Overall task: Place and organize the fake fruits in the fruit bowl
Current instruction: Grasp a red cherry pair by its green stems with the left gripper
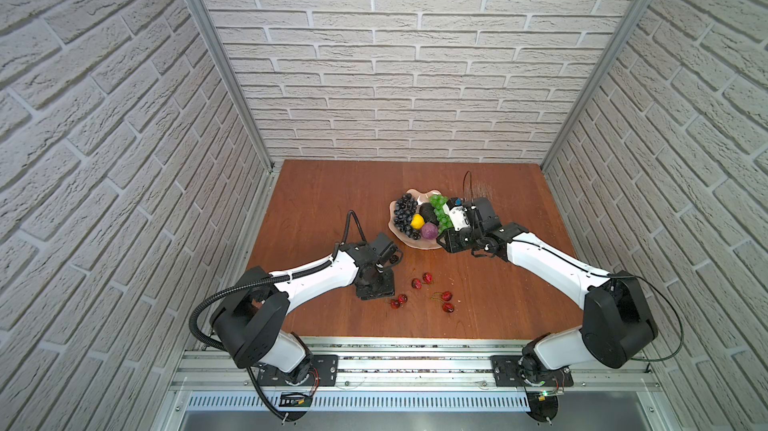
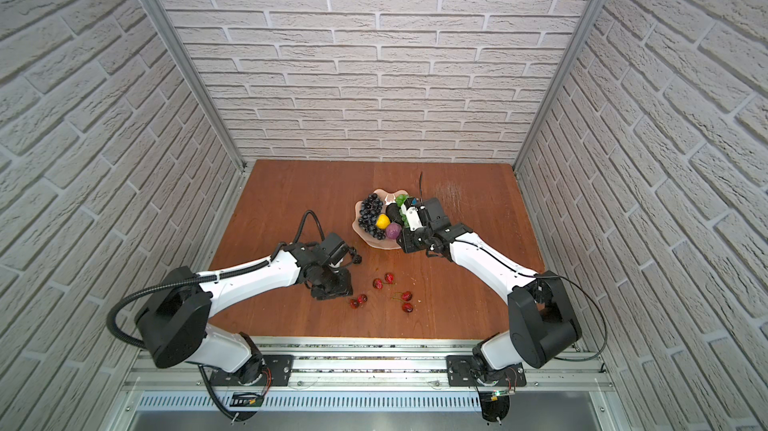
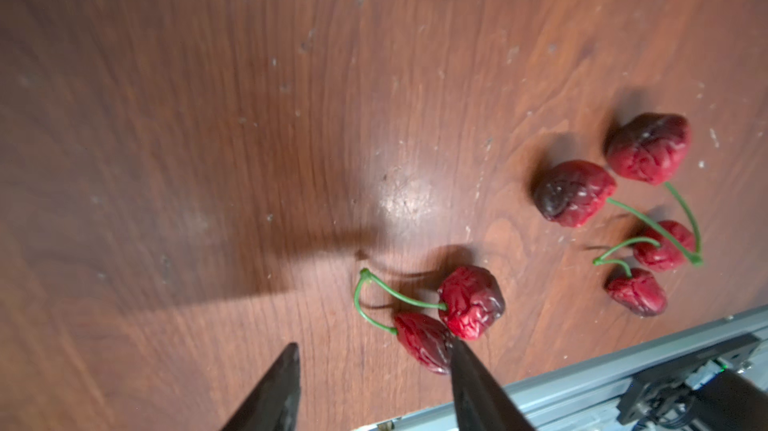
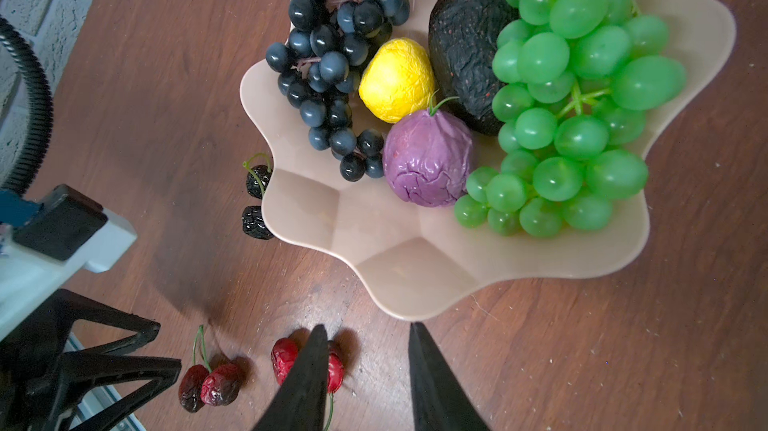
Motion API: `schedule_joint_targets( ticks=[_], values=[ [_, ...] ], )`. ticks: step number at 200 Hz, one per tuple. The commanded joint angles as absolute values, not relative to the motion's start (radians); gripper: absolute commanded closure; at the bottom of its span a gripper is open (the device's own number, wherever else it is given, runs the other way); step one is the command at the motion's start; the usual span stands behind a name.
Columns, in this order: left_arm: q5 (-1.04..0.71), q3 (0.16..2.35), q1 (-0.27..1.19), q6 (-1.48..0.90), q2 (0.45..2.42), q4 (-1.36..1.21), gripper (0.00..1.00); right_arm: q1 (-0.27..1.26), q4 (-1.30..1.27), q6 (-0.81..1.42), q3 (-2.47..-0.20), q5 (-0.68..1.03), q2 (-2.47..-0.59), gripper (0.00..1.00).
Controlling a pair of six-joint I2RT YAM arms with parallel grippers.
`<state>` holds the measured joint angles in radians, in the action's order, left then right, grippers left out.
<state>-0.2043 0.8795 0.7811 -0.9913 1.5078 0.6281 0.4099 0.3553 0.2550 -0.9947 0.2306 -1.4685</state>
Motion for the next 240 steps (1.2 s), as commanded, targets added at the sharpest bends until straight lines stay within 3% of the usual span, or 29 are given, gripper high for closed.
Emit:
schedule_joint_targets(
  ticks=[1,107,179,205,240],
  values=[
    [-0.224,0.889,0.784,-1.038,1.539,0.611,0.34,0.416,0.33,0.247,-1.006,0.246,-1.48,0.65],
    [-0.237,0.927,0.807,-1.1,1.675,0.593,0.38,0.416,0.268,0.258,-0.905,0.259,-1.465,0.65],
    [-0.216,0.918,0.85,-1.16,1.72,0.589,0.56,0.414,0.236,0.253,-0.885,0.267,-1.46,0.65],
    [-0.216,0.9,0.853,-1.173,1.735,0.557,0.72,0.414,0.234,0.252,-0.878,0.265,-1.45,0.65],
    [-0.201,0.893,0.851,-1.172,1.736,0.542,0.78,0.413,0.236,0.249,-0.873,0.26,-1.445,0.66]
  ],
)
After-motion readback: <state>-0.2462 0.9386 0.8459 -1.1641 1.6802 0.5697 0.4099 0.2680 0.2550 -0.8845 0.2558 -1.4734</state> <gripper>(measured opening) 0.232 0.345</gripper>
